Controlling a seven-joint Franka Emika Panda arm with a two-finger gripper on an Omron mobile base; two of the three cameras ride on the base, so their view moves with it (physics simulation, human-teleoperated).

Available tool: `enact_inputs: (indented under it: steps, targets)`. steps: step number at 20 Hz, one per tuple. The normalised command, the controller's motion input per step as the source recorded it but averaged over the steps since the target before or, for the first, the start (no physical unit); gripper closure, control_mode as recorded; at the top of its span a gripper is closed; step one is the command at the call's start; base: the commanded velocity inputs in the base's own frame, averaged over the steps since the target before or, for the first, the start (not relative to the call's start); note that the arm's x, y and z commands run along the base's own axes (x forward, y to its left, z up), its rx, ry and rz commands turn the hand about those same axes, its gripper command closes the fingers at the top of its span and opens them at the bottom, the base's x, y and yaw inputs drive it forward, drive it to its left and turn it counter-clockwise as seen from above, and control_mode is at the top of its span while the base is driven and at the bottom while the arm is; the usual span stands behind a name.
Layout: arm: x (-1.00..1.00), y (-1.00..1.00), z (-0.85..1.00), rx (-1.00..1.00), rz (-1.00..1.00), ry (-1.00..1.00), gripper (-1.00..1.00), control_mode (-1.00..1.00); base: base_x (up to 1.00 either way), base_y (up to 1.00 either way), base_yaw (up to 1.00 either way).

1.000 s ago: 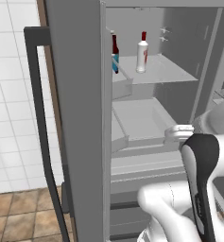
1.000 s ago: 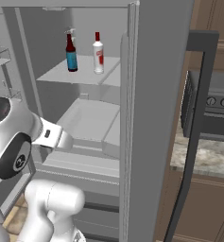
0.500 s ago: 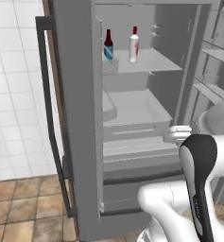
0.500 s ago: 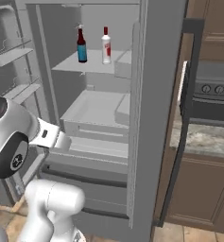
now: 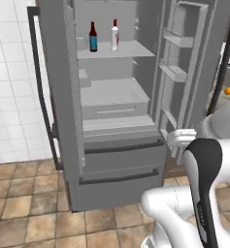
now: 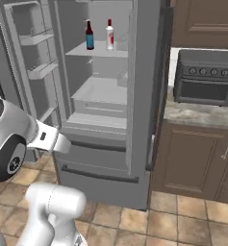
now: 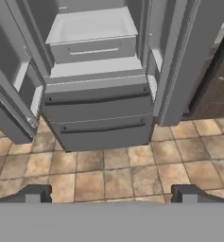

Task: Place the liquor and beer on the top shelf of the fridge to keep them out of children's reach, and place the orange on lower shelves for easy access.

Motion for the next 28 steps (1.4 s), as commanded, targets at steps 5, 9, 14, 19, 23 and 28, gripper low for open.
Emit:
enact_inputs:
  steps: [5,9,14,19,23,28]
  targets:
    - [0.0,0.0,0.0,0.0,0.0,0.0,-1.0,1.0,-0.08,-0.88,-0.03]
    - [0.0,0.0,0.0,0.0,0.0,0.0,-1.0,1.0,0.03,-1.0,-0.04]
    - [0.0,0.0,0.0,0.0,0.0,0.0,-1.0,1.0,0.19,-1.0,-0.01]
    - [0.0,0.0,0.0,0.0,0.0,0.0,-1.0,1.0,0.35,-0.91,0.0]
    - [0.0,0.0,0.0,0.0,0.0,0.0,-1.0,1.0,0.51,-0.74,0.0]
    - [0.0,0.0,0.0,0.0,0.0,0.0,-1.0,1.0,0.63,-0.59,0.0]
